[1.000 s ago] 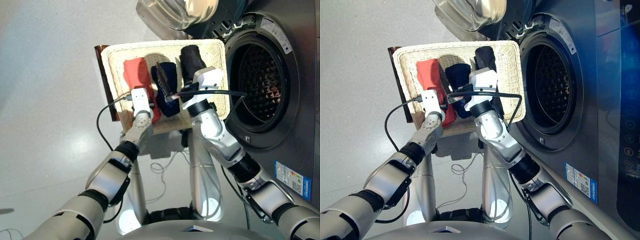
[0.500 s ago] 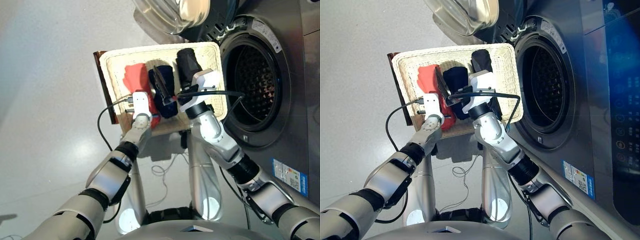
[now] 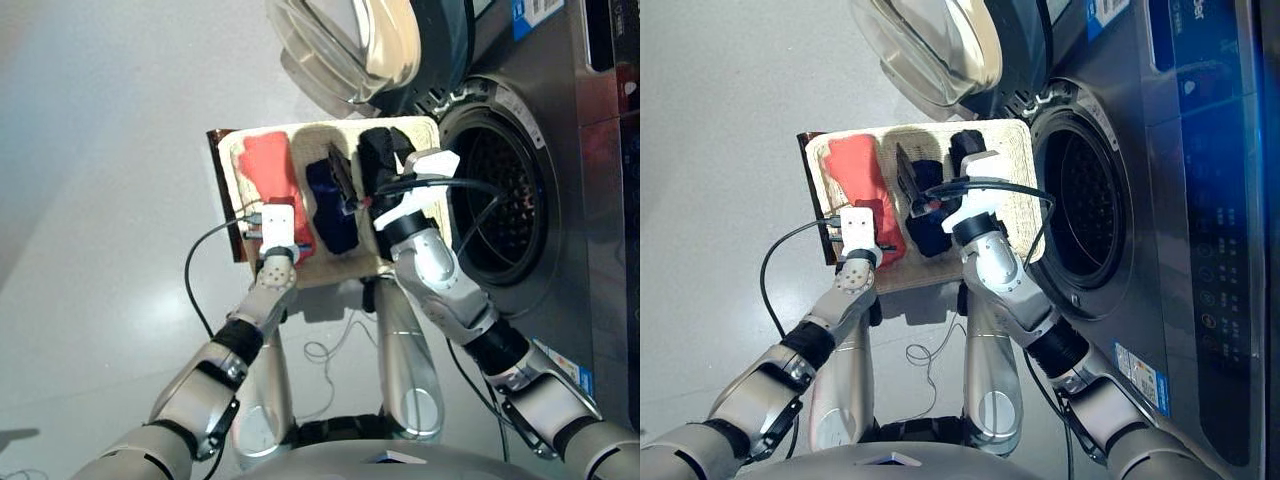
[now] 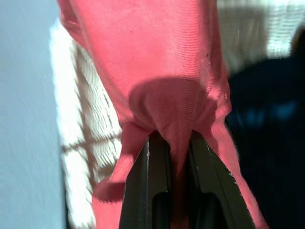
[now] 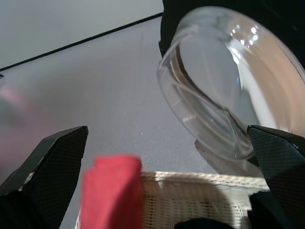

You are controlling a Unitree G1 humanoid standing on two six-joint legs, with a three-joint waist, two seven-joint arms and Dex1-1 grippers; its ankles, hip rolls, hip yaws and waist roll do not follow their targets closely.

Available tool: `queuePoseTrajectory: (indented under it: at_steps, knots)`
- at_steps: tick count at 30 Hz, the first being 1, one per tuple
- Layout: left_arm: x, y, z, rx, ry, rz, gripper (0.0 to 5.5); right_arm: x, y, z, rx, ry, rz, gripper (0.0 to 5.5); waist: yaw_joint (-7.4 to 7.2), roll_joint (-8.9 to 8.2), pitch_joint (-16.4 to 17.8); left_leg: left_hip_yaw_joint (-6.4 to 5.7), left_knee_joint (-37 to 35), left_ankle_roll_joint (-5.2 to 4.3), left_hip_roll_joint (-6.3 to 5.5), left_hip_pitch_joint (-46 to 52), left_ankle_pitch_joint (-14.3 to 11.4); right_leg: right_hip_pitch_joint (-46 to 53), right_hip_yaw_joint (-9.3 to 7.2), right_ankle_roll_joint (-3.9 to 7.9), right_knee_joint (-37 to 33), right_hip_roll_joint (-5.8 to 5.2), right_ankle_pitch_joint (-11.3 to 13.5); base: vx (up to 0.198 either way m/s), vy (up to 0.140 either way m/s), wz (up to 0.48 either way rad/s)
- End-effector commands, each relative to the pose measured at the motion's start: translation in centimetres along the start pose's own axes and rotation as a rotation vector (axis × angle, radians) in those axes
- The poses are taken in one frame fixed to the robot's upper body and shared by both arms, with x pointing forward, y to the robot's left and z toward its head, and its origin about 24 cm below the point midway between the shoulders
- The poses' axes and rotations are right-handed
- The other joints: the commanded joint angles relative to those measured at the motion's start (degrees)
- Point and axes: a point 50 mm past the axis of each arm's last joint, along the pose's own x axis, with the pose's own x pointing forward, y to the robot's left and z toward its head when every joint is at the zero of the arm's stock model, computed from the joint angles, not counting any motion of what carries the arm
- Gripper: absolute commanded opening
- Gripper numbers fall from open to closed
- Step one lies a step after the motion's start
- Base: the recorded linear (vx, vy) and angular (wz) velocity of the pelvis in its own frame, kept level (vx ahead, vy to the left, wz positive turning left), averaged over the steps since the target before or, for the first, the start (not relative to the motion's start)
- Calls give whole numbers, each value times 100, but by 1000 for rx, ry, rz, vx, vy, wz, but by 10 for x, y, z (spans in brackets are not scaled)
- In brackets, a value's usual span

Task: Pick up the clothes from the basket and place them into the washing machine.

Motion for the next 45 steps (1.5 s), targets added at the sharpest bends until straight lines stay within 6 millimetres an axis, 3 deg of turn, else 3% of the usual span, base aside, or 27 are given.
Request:
queuePoseTrajectory:
  at_steps: [1,4,7,15,24,33,34,35,36,37,38,39,45]
  knots:
    - [-13,-5,44,62,-310,-75,0,-1,-2,46,80,-214,66,550,95,86,-72,251,-39,72,-180,172,-82,-39,11,132,-107,-82,176,0,0,0]
    - [-25,5,65,164,-464,-105,0,1,-1,54,97,-228,116,550,144,102,-72,263,-73,65,-173,174,-70,-28,10,143,-164,-89,190,0,0,0]
    - [-36,1,85,269,-626,-185,0,3,7,61,123,-237,194,550,166,108,-72,269,-30,60,-158,195,-123,-6,-18,154,-117,-103,138,0,0,0]
    - [-52,-13,108,516,-888,-327,0,13,32,88,112,-256,435,550,151,120,-72,282,-44,49,-167,183,-95,-8,-32,177,-165,-116,180,0,0,0]
    - [-53,-27,119,547,-985,-389,0,24,56,96,92,-264,560,550,161,122,-72,305,29,65,-164,125,-115,-77,11,169,-105,-104,168,0,0,0]
    - [-52,-29,124,525,-1005,-357,0,28,56,87,91,-236,533,550,163,143,-72,278,66,55,-170,73,-108,-105,2,159,-73,-112,165,0,0,0]
    - [-52,-29,124,522,-1003,-353,0,28,55,86,92,-235,523,494,160,146,-72,278,77,55,-171,65,-108,-108,-2,158,-67,-114,164,0,0,0]
    - [-52,-29,124,522,-1003,-346,0,27,53,85,91,-234,514,267,156,149,-72,282,86,54,-172,51,-108,-119,0,157,-58,-116,162,0,0,0]
    - [-52,-29,124,521,-1005,-339,0,27,51,84,89,-234,500,190,153,152,-72,285,85,55,-174,43,-106,-120,-2,157,-61,-115,164,0,0,0]
    - [-52,-28,125,522,-1009,-336,0,26,50,84,81,-237,487,155,156,157,-72,282,78,56,-176,43,-104,-119,-3,157,-65,-114,161,0,0,0]
    - [-52,-28,125,519,-1015,-330,0,26,49,83,75,-238,477,47,155,160,-72,286,75,55,-180,43,-103,-120,-2,156,-69,-113,161,0,0,0]
    - [-52,-27,127,512,-1019,-320,0,25,46,82,70,-239,453,0,150,166,-72,279,66,56,-181,41,-101,-130,2,156,-70,-112,161,0,0,0]
    - [-52,-25,128,498,-1026,-285,0,17,31,77,23,-247,363,0,122,169,-72,268,99,67,-185,11,-105,-151,6,147,-44,-102,151,0,0,0]
